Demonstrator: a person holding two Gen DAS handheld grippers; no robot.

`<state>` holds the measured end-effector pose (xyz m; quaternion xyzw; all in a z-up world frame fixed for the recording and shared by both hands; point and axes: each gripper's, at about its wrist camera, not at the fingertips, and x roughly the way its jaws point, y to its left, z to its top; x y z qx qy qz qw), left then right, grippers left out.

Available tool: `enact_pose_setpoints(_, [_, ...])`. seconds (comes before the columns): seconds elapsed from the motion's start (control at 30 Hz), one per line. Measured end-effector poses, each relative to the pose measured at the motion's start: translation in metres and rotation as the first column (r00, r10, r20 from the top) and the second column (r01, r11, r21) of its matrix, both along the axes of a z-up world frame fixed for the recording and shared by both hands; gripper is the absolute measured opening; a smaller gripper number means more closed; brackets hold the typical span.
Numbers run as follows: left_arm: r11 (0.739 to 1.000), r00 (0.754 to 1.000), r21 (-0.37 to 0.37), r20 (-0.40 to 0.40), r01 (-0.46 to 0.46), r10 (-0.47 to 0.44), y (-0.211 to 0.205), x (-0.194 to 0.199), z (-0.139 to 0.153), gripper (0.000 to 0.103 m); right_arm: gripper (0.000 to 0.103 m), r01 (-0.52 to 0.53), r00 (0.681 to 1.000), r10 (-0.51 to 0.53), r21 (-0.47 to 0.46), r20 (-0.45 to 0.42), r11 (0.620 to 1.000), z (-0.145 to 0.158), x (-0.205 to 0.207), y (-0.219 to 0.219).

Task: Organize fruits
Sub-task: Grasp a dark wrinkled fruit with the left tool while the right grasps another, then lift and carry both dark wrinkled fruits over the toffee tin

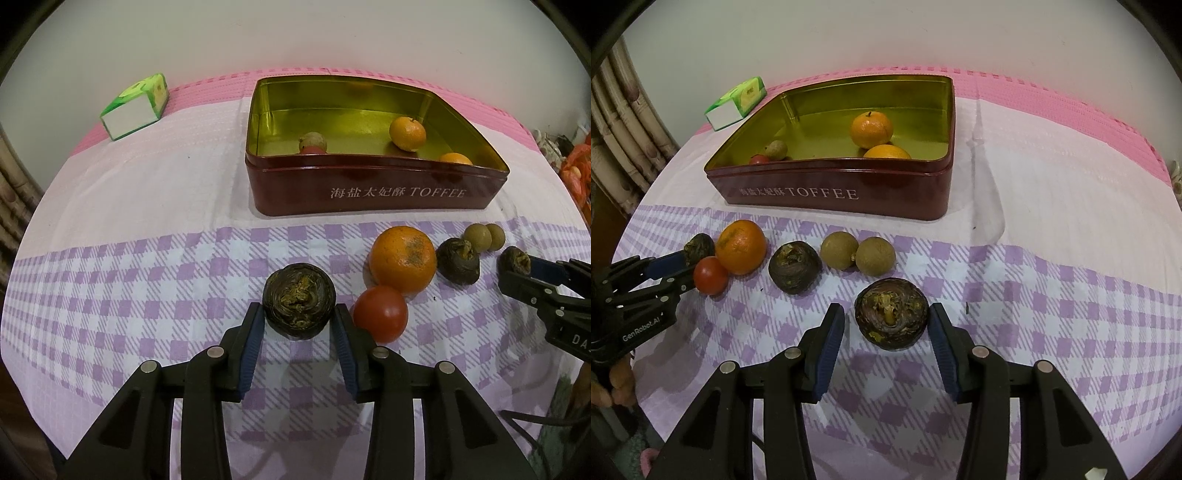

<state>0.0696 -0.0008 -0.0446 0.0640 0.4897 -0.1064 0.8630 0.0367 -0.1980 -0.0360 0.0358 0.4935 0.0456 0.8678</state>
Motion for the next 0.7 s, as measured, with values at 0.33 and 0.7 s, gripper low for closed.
enact_pose_setpoints(0.33, [1.0, 1.0, -0.005, 0.002, 0.002, -0.002, 0.0002, 0.0014, 0.0002, 0.039, 0.04, 0.001, 1.0, -0.001, -0.003, 0.002, 1.0, -0.0003, 0.0001, 0.0001])
enact_pose_setpoints(0.7, [1.0, 1.0, -0.015, 0.003, 0.009, -0.008, -0.001, 0.0016, 0.0007, 0.038, 0.038, 0.006, 1.0, -0.006, -0.006, 0.014, 1.0, -0.0008, -0.0011, -0.002])
